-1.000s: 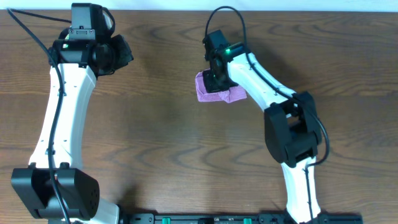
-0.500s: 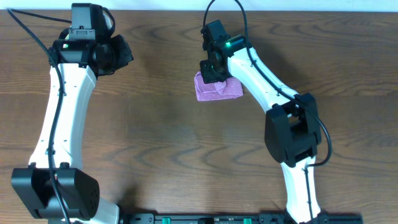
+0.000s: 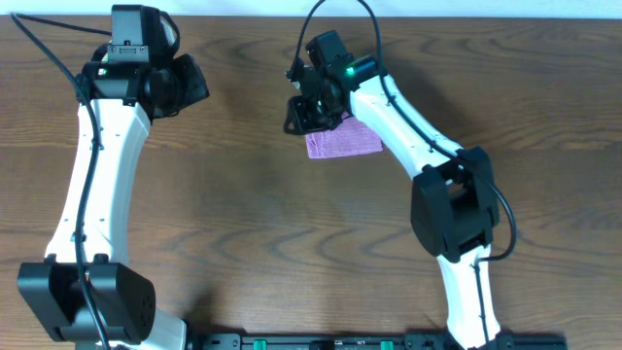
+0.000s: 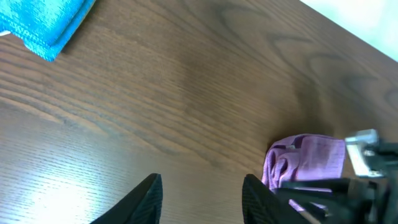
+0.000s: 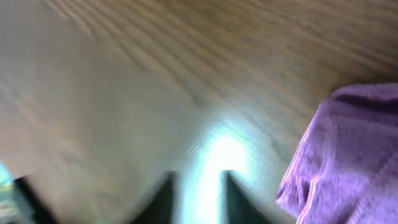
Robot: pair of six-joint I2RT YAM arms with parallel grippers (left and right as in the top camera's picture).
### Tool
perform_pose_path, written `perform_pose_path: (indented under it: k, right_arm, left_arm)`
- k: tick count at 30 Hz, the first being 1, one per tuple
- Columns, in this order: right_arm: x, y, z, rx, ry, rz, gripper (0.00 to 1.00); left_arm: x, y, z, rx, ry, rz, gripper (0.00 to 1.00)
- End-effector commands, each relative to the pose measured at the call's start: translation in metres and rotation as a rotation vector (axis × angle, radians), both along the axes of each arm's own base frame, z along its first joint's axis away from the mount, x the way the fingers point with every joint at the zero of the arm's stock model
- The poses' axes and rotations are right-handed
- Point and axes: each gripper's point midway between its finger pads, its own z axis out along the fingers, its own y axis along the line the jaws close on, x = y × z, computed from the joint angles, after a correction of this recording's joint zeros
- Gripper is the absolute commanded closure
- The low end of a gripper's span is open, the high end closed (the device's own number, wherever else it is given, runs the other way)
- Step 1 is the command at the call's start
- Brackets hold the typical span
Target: Fold the cloth
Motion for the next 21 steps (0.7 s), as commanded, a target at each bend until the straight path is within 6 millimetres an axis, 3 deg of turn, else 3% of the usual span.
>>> perform_pose_path:
  k: [1,5,7,11,14,21]
  right_arm:
    - [0.036,-0.046,0.035,-0.013,-0.067,-0.113,0.99]
    - [0.056,-0.116,0.034,-0.199,-0.088,-0.271,0.99]
    - [0.054,-0.143,0.024,-0.274,-0.058,-0.314,0.99]
    - [0.052,-0.16,0.008,-0.303,-0.025,-0.34,0.98]
    - [0.048,-0.167,-0.016,-0.31,0.012,-0.372,0.98]
    - [0.043,-0.173,-0.054,-0.305,0.046,-0.438,0.99]
  left_arm:
    - [0.001,0.001,-0.009,0.005,0.019,-0.002,0.5]
    - [0.007,-0.015,-0.036,-0.042,0.062,-0.045,0.22]
    - [0.012,-0.038,-0.061,-0.119,0.105,-0.108,0.03]
    - [0.02,-0.078,-0.098,-0.236,0.163,-0.207,0.04]
    - [0.022,-0.116,-0.123,-0.337,0.199,-0.301,0.04]
    - [0.018,-0.161,-0.161,-0.338,0.235,-0.392,0.04]
